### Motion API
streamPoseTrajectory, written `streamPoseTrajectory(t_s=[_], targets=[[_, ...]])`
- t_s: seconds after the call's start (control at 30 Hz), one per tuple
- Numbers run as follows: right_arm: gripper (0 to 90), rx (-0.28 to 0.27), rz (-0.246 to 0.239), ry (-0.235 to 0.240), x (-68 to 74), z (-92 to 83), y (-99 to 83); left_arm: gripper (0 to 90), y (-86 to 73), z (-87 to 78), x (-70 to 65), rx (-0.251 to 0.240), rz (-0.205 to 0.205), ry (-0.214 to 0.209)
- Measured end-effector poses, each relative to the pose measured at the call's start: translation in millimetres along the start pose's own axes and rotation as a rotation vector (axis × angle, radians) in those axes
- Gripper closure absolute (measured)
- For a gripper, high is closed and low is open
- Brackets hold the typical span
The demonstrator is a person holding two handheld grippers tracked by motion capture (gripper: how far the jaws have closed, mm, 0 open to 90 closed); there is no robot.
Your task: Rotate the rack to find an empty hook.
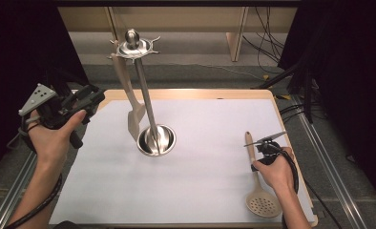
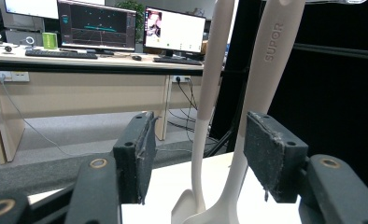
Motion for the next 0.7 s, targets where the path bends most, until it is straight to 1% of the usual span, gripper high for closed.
streamPoseTrajectory(t_s=[0.03, 0.07, 0.1, 0.13, 0.2, 0.23, 0.27, 0.37, 0.4, 0.43, 0.5, 0.53, 0.57, 0.63, 0.67, 0.7], targets=[[68.1, 0.0, -0.005, -0.003, -1.3, 1.6, -0.6, 43.1, -0.1, 0.1, 0.0, 0.001, -0.001, 0.0], [68.0, 0.014, 0.006, 0.001, -0.2, 1.4, -1.2, 43.1, -0.2, 0.1, 0.0, 0.0, -0.003, 0.0], [67.9, 0.022, 0.003, -0.01, -1.4, 2.7, -2.1, 43.1, -0.3, 0.1, 0.2, 0.001, -0.003, 0.001], [67.8, 0.02, 0.0, 0.0, -1.4, 3.9, -2.7, 43.1, -0.4, 0.1, 0.4, 0.001, -0.004, 0.001], [67.7, 0.043, 0.015, -0.006, -1.4, 5.4, -3.7, 43.1, -0.8, 0.3, 0.7, 0.001, -0.006, 0.001], [67.5, 0.029, 0.001, -0.013, -2.9, 7.3, -4.1, 43.1, -0.8, 0.2, 0.6, 0.0, -0.006, 0.002], [67.4, 0.043, 0.02, -0.006, -1.3, 7.1, -4.2, 43.1, -0.8, 0.2, 0.6, 0.0, -0.004, 0.002], [67.3, 0.052, 0.011, -0.009, -1.7, 8.4, -4.9, 43.1, -0.5, -0.1, 0.2, 0.0, -0.006, 0.001], [67.2, 0.051, -0.003, -0.027, -3.8, 9.8, -5.0, 43.1, -0.5, 0.0, 0.1, 0.0, -0.005, 0.0], [67.2, 0.058, 0.013, -0.009, -1.2, 9.0, -5.1, 43.0, -0.5, 0.1, -0.1, -0.001, -0.007, -0.001], [67.1, 0.061, 0.021, -0.011, -0.7, 10.1, -5.5, 43.0, -0.9, 0.3, -0.3, 0.0, -0.007, 0.0], [67.0, 0.059, 0.001, -0.025, -3.0, 11.1, -5.3, 43.0, -1.2, 0.4, -0.5, 0.001, -0.009, 0.001], [66.9, 0.064, 0.017, -0.014, -1.0, 11.0, -5.3, 43.0, -1.4, 0.5, -0.4, 0.003, -0.008, 0.0], [66.7, 0.066, 0.019, -0.019, -1.1, 12.1, -5.7, 43.0, -1.7, 0.6, -0.5, 0.004, -0.006, -0.002], [66.6, 0.072, -0.001, -0.03, -3.3, 13.5, -5.8, 43.0, -1.7, 0.6, -0.7, 0.004, -0.006, -0.002], [66.5, 0.08, 0.016, -0.019, -0.8, 12.7, -6.1, 43.0, -1.5, 0.6, -0.8, 0.003, -0.006, -0.002]])
Point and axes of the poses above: each handheld gripper's, and its own axes: z roughly forward along the jaws, y roughly out of its top, x roughly to its left, the point moved 5 cm from there along z, roughly forward along the jaws, and after that the axes turned 9 degrees about -x, right-handed, at the moved point
